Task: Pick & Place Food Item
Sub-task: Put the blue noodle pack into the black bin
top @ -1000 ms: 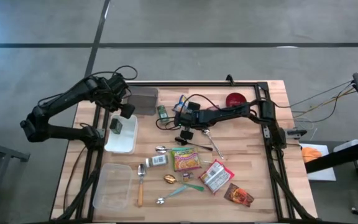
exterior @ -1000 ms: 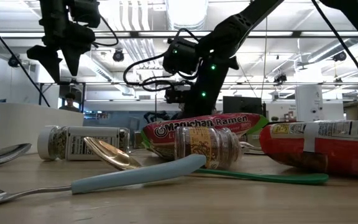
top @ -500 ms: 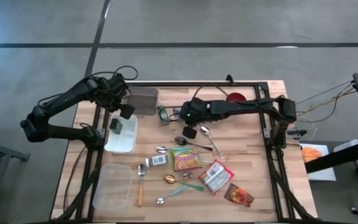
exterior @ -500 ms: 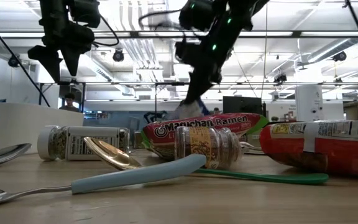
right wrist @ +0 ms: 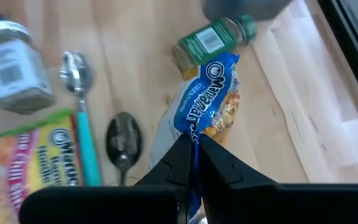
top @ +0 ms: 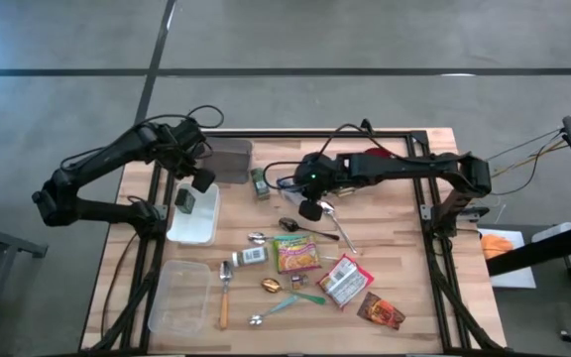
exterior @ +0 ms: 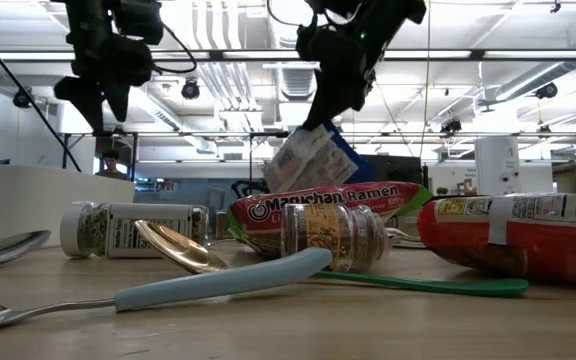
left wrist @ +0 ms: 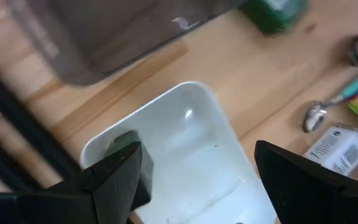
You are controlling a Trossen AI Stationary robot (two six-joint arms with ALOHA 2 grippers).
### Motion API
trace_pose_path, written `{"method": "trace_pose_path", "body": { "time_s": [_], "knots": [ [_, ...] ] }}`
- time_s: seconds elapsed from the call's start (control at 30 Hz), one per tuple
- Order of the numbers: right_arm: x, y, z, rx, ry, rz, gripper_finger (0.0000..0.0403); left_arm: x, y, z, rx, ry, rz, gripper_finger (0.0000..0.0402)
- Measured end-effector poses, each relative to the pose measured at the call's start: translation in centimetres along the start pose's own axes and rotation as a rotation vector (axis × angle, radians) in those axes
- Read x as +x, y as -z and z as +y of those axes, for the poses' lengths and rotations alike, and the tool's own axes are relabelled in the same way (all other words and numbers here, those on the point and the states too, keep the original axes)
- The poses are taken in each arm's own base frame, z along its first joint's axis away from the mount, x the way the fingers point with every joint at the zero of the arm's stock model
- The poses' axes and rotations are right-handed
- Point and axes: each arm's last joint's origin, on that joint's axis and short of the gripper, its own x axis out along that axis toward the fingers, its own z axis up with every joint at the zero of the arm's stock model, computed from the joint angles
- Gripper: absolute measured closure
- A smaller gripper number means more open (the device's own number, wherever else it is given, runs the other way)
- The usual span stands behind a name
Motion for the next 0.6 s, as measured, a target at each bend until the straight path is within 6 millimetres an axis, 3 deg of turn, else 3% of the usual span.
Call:
{"method": "trace_pose_path", "body": {
  "time_s": [0.23,0.4,0.6],
  "knots": [
    [-2.5,-0.4,0.1,-0.020,-0.097,-0.054,0.0392,0.9,-1.3,-2.0,0.221,0.201,-0.160,0.0085],
    [-4.8,-0.6,0.1,-0.018,-0.144,-0.109,0.0392,1.3,-2.0,-4.8,0.417,0.303,-0.343,0.0085],
    [-6.5,-0.6,0.2,0.008,-0.159,-0.145,0.0392,0.4,-1.9,-8.3,0.638,0.399,-0.553,0.0085]
  ]
}}
